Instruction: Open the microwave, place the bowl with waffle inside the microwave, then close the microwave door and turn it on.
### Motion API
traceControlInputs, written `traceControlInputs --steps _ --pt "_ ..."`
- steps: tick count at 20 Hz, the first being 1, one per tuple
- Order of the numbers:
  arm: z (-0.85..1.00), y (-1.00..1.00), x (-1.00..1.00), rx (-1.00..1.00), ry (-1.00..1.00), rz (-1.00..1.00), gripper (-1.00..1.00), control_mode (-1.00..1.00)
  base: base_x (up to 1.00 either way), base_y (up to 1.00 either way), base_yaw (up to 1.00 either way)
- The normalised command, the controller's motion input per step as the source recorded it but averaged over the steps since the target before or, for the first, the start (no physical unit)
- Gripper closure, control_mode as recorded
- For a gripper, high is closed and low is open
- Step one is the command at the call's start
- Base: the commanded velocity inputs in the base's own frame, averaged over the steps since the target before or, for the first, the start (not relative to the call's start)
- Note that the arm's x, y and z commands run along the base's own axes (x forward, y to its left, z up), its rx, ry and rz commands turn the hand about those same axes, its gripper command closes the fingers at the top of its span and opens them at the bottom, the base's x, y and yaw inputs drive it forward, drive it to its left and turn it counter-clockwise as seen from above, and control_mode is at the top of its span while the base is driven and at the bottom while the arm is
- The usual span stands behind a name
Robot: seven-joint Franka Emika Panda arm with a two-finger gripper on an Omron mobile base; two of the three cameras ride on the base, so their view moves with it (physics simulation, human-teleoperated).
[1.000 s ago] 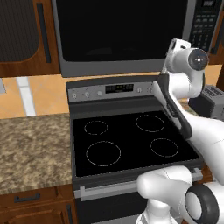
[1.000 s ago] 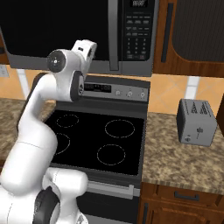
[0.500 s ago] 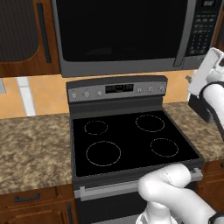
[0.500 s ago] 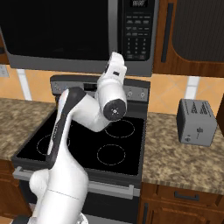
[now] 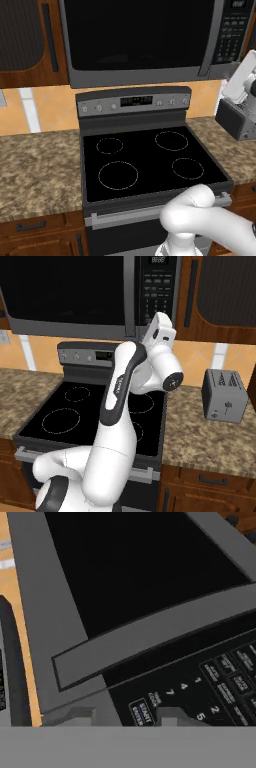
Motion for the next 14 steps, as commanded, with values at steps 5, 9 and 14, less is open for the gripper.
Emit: traceControlInputs --steps 5,9,14 --pt "0.02 -0.02 0.76 0.0 -0.02 0.0 1.0 -1.0 0.0 0.0 0.0" --pt "0.12 -0.03 0.56 0.0 -0.07 -0.03 1.0 -1.0 0.0 0.0 0.0" --pt "0.15 0.0 0.39 0.0 -0.07 -0.07 1.0 -1.0 0.0 0.0 0.0"
